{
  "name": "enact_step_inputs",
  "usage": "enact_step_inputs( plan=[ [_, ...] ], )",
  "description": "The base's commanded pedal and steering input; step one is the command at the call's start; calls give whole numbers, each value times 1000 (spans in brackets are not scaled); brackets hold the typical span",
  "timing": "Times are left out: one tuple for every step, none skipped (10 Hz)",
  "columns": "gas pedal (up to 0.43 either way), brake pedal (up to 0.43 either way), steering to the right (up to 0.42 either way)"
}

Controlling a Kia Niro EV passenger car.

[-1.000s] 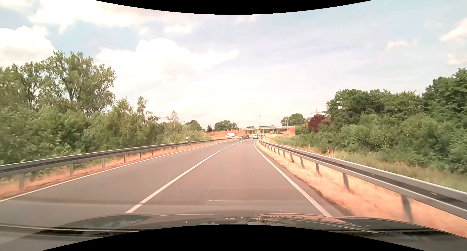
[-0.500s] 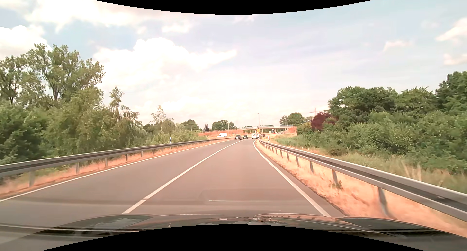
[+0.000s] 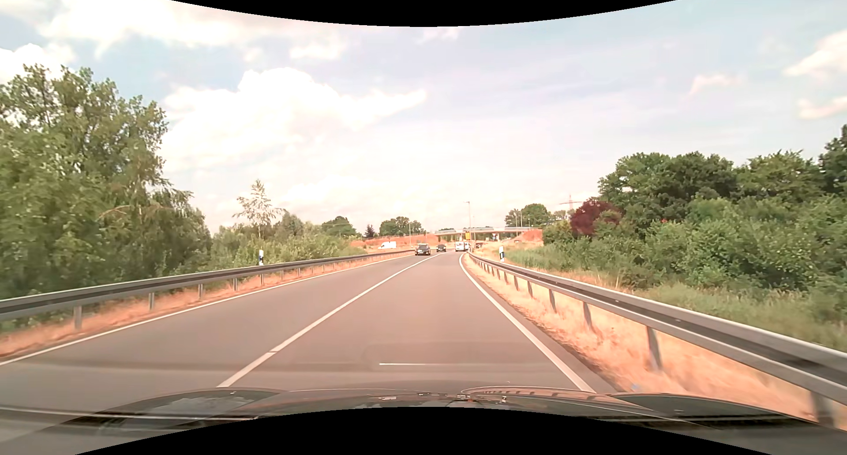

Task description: Follow the waypoints while adhering to traffic rules and regulations

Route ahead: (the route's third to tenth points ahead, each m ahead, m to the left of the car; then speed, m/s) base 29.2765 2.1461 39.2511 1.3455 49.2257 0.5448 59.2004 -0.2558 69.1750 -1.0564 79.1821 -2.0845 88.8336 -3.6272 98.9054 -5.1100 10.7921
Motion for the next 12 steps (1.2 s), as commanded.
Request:
enact_step_inputs(
  plan=[
    [98, 0, 5],
    [98, 0, 5],
    [98, 0, 5],
    [98, 0, 5],
    [98, 0, 5],
    [98, 0, 5],
    [98, 0, 5],
    [98, 0, 4],
    [98, 0, 3],
    [98, 0, 2],
    [98, 0, 2],
    [98, 0, 2]
  ],
)
